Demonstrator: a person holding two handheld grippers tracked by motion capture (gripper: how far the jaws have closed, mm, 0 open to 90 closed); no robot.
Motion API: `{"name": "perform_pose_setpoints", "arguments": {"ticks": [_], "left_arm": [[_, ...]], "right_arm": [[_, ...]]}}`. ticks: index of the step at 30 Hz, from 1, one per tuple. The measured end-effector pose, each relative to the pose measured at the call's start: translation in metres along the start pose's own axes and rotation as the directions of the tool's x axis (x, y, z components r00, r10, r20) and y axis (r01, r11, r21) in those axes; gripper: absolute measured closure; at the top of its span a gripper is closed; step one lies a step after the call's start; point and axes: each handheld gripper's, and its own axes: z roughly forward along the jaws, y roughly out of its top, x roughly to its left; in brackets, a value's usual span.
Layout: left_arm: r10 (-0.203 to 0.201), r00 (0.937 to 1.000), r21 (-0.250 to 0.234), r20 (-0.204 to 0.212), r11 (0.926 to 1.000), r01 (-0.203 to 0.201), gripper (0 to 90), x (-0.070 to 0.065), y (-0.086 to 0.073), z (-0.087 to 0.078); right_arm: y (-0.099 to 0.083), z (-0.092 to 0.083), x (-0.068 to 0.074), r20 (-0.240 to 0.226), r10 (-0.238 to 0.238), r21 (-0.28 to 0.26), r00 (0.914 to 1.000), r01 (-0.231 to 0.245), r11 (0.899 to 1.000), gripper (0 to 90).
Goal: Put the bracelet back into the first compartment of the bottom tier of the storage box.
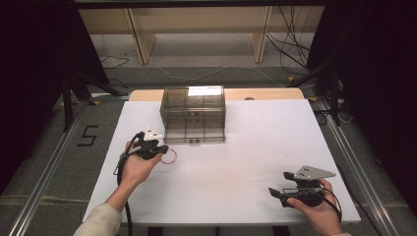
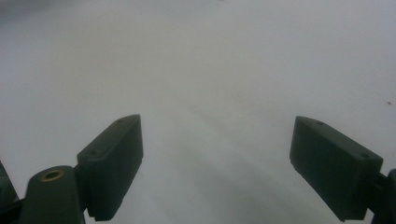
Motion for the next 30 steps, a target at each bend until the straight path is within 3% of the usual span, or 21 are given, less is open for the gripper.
{"name": "perform_pose_setpoints", "arguments": {"ticks": [30], "left_arm": [[0.016, 0.9998, -0.004, -0.015, 0.9999, -0.016, 89.7, 0.003, 0.017, 0.003]], "right_arm": [[0.0, 0.001, -0.001, -0.002, 0.005, -0.007, 1.0, -0.005, 1.0, 18.1]]}}
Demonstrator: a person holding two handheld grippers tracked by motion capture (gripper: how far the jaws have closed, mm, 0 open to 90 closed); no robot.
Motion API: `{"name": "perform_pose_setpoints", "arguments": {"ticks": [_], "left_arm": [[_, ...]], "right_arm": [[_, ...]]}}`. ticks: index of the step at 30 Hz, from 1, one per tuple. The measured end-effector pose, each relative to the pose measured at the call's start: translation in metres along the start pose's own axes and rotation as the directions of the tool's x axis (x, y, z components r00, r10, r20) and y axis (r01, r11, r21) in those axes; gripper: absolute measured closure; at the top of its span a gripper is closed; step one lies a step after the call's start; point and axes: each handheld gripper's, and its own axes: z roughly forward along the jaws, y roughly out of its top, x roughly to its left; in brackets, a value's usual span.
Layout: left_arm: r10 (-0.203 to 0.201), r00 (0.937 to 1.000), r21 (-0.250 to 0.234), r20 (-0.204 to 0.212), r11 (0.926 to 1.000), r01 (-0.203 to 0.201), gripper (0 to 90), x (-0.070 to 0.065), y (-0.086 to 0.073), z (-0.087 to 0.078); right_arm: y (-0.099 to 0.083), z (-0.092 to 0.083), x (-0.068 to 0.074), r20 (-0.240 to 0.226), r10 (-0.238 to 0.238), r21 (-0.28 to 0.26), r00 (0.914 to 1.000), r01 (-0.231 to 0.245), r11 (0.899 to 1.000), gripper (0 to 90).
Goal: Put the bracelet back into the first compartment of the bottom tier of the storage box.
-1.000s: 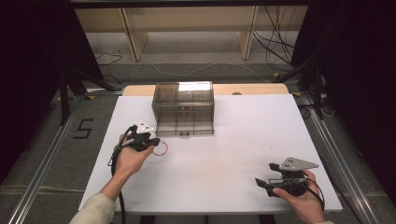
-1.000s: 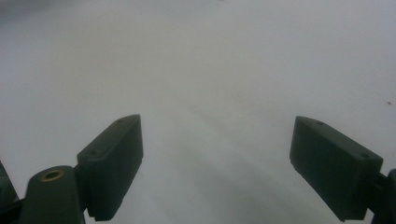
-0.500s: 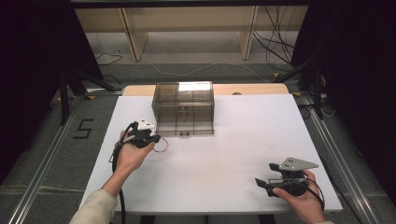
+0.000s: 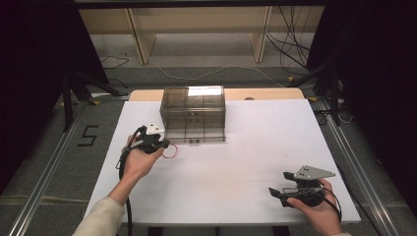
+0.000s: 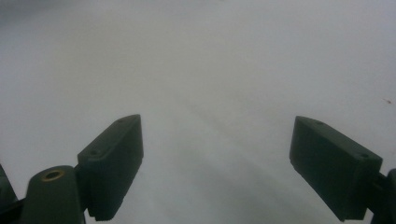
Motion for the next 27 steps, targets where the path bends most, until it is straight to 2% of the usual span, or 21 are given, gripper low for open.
{"name": "perform_pose_setpoints", "arguments": {"ticks": [27], "left_arm": [[0.005, 0.9999, -0.003, -0.016, 1.0, -0.005, 89.7, 0.0046, 0.0099, 0.006]], "right_arm": [[0.0, -0.0003, -0.0002, 0.002, 0.001, 0.005, 1.0, -0.001, 1.0, 18.2]]}}
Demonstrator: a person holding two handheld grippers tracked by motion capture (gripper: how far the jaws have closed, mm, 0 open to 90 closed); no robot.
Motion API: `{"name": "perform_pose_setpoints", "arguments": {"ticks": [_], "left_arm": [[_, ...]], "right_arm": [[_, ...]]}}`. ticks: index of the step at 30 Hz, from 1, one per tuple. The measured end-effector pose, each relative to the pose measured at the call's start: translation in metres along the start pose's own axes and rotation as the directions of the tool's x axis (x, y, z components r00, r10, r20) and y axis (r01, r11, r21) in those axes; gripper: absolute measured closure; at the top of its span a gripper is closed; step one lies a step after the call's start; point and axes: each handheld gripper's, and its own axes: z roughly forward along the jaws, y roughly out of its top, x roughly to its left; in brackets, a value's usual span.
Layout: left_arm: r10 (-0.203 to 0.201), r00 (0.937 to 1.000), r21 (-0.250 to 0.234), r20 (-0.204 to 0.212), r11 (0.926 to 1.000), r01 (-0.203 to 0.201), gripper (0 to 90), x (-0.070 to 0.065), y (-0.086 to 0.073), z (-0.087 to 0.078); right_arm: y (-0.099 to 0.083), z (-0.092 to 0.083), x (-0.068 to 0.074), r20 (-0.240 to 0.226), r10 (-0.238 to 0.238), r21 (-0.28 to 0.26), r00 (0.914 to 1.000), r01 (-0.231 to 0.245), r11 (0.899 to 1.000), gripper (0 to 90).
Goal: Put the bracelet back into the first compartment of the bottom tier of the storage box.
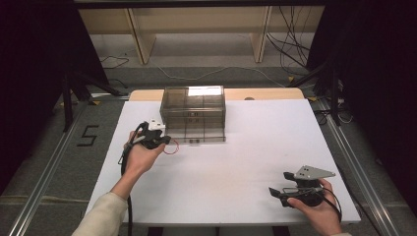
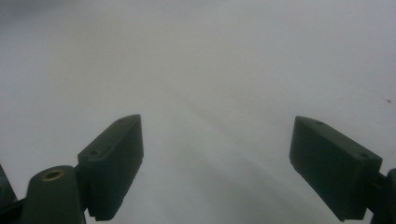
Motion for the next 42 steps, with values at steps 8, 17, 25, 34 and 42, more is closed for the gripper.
{"name": "perform_pose_setpoints", "arguments": {"ticks": [8, 17, 25, 34, 42], "left_arm": [[-0.001, 1.0, 0.004, -0.005, 1.0, 0.001, 89.7, 0.002, 0.002, 0.002], [0.002, 0.9999, 0.004, -0.01, 1.0, -0.002, 89.7, 0.003, 0.004, 0.003], [0.002, 0.9999, 0.008, -0.014, 1.0, -0.001, 89.7, 0.005, 0.006, 0.005], [-0.001, 0.9998, 0.007, -0.018, 1.0, 0.001, 89.7, 0.008, 0.008, 0.007], [-0.003, 0.9997, 0.009, -0.024, 1.0, 0.003, 89.7, 0.011, 0.011, 0.01]], "right_arm": [[0.0, 0.0, 0.0, 0.0, -0.001, 0.0, 1.0, 0.001, 1.0, 18.2], [0.0, 0.0, 0.0, -0.001, -0.001, 0.0, 1.0, 0.001, 1.0, 18.3], [0.0, 0.0, 0.0, -0.001, -0.004, -0.002, 1.0, 0.004, 1.0, 18.3], [0.0, 0.0, 0.0, -0.001, -0.004, -0.002, 1.0, 0.004, 1.0, 18.4], [0.0, 0.0, 0.0, 0.0, 0.0, 0.001, 1.0, 0.0, 1.0, 18.4]]}}
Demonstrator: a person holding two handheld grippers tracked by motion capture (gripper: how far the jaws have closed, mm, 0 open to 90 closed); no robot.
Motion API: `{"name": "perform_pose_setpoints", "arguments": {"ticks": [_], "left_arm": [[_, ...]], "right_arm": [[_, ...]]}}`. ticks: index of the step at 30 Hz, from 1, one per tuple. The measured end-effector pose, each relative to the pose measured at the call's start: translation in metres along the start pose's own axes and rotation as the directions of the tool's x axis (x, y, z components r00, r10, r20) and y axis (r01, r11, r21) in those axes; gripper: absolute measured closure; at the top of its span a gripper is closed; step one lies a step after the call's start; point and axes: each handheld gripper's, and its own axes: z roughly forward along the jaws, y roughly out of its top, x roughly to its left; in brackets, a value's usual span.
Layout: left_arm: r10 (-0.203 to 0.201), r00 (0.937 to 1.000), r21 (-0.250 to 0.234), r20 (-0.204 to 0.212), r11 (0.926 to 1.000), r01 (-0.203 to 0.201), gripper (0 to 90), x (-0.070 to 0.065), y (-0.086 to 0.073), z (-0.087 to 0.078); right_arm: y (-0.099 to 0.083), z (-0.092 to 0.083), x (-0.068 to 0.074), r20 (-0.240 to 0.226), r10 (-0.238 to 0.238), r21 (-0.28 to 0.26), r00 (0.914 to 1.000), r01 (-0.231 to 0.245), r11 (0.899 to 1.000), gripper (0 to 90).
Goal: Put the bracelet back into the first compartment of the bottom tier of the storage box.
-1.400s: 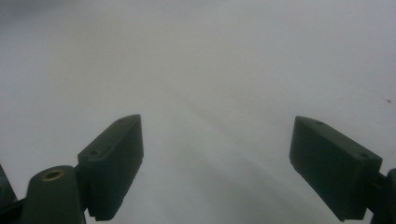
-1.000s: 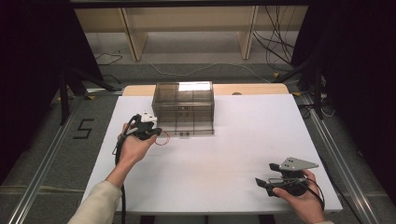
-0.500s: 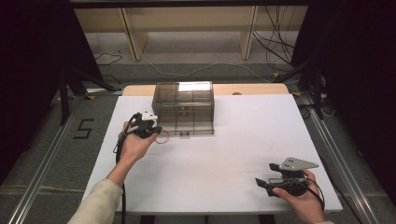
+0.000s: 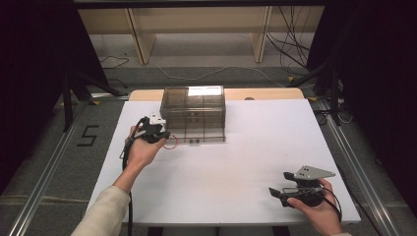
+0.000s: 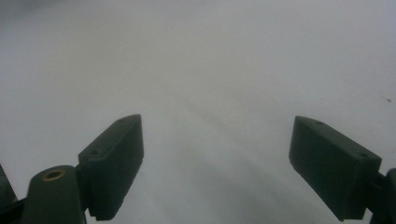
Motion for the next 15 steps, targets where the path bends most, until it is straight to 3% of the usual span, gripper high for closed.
{"name": "perform_pose_setpoints", "arguments": {"ticks": [15], "left_arm": [[-0.014, 0.9999, 0.002, -0.002, 0.9999, 0.014, 89.7, 0.005, 0.0048, 0.0055]], "right_arm": [[-0.0001, 0.0, -0.0001, 0.001, 0.002, 0.001, 1.0, -0.002, 1.0, 18.4]]}}
